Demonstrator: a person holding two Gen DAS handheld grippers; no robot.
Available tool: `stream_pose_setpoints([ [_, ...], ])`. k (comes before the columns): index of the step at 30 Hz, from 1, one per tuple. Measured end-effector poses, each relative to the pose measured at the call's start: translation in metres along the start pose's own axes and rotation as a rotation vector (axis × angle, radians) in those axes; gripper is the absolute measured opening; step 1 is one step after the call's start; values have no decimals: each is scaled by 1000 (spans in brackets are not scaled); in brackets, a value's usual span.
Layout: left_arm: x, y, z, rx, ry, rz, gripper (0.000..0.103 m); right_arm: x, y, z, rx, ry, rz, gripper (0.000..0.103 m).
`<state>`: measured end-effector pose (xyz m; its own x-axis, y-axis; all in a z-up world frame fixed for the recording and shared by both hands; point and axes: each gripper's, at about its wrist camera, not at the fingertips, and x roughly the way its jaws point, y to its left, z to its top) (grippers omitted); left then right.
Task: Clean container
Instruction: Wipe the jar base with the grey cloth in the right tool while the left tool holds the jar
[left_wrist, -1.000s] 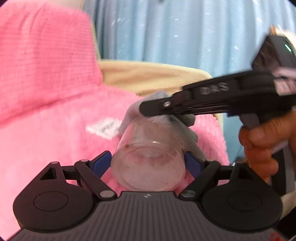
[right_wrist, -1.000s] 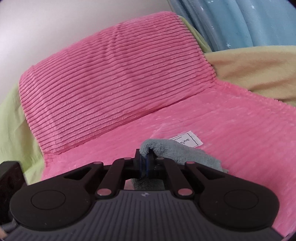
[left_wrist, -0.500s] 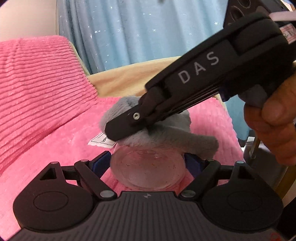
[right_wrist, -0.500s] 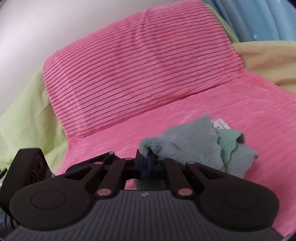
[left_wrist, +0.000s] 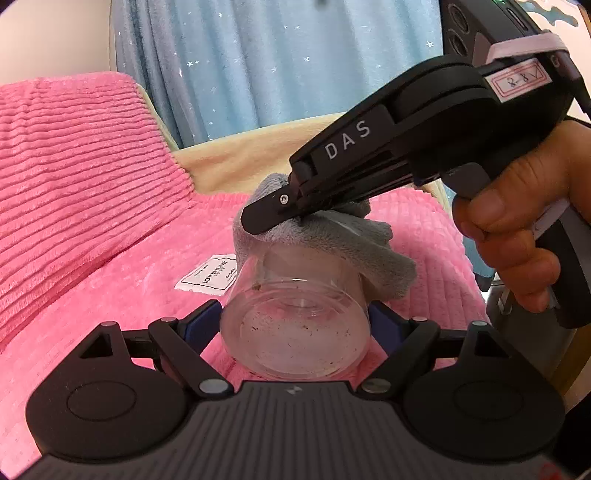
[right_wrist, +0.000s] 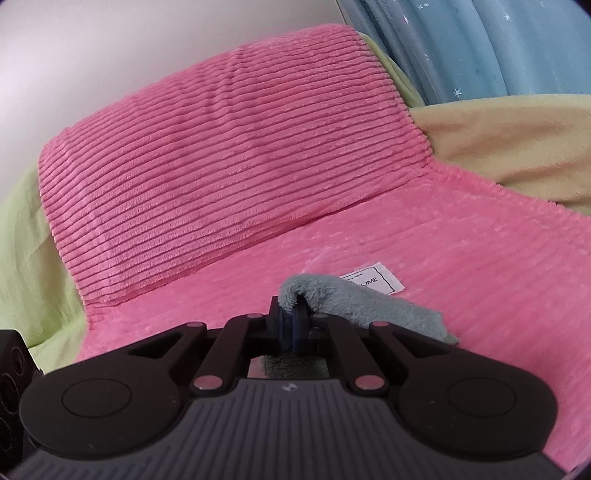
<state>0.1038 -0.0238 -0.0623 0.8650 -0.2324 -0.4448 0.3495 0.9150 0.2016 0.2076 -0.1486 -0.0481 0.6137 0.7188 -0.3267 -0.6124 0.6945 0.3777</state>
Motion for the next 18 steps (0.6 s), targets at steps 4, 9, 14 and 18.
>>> stream_pose_setpoints([
  [4, -3, 9, 1, -129, -2, -45, 90, 2, 1, 1, -7, 1, -6, 2],
  [9, 1, 22, -2, -249, 37, -101, 86, 0, 4, 2, -22, 7, -19, 2],
  [14, -1, 6, -1, -107, 26, -42, 86, -2, 27, -3, -103, 82, 106, 3],
  [18, -1, -17, -2, 103, 22, 40, 86, 2, 37, -11, -149, 135, 162, 1],
])
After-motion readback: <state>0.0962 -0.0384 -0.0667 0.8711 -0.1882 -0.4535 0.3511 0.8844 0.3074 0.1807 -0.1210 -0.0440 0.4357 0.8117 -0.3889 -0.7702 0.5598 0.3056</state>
